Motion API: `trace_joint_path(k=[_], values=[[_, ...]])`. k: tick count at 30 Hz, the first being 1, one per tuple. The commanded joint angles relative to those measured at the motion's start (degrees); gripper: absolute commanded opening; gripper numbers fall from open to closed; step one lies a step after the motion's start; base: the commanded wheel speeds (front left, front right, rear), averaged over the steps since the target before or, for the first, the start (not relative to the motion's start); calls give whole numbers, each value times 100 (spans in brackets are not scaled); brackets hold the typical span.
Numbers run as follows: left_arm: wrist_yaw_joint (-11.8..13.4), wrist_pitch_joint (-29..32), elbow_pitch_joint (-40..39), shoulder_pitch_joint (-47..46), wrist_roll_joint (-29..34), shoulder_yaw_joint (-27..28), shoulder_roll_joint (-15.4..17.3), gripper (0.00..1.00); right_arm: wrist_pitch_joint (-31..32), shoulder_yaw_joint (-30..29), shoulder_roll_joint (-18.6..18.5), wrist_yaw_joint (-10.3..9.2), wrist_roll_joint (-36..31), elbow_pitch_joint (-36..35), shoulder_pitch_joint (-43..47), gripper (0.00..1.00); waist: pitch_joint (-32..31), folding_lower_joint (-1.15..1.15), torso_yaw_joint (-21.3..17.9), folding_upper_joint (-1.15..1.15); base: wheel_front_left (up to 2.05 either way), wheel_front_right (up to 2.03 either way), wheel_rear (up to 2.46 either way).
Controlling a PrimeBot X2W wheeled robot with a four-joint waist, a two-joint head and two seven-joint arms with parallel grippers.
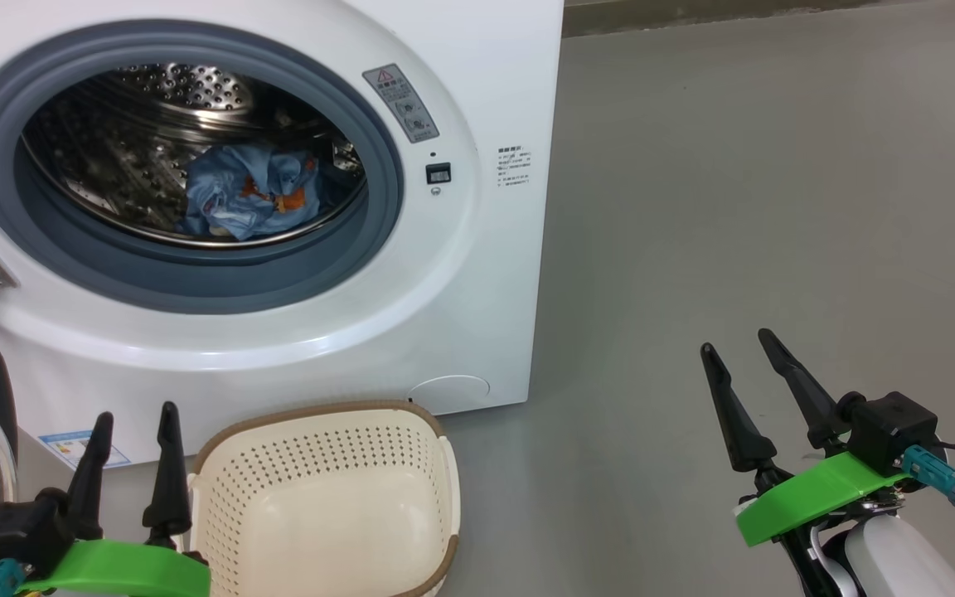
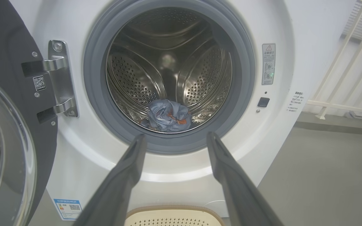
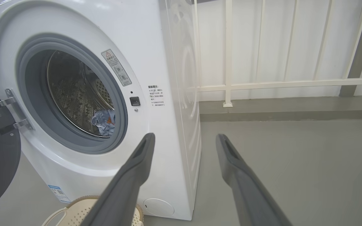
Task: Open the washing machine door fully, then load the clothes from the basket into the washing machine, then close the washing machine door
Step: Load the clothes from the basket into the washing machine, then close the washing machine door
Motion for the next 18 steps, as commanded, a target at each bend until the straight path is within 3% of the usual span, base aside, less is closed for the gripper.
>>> trace_joint_path(k=[1, 18], values=[[-16, -36, -162, -53, 73, 246, 118, 100, -45, 113, -74, 25, 112, -128, -81, 100, 5, 0, -1, 0, 0, 0, 0], [-118, -36, -86, -61, 288, 428, -45, 100, -45, 130, -38, 25, 136, -88, -132, 100, -2, 0, 22, 0, 0, 0, 0]])
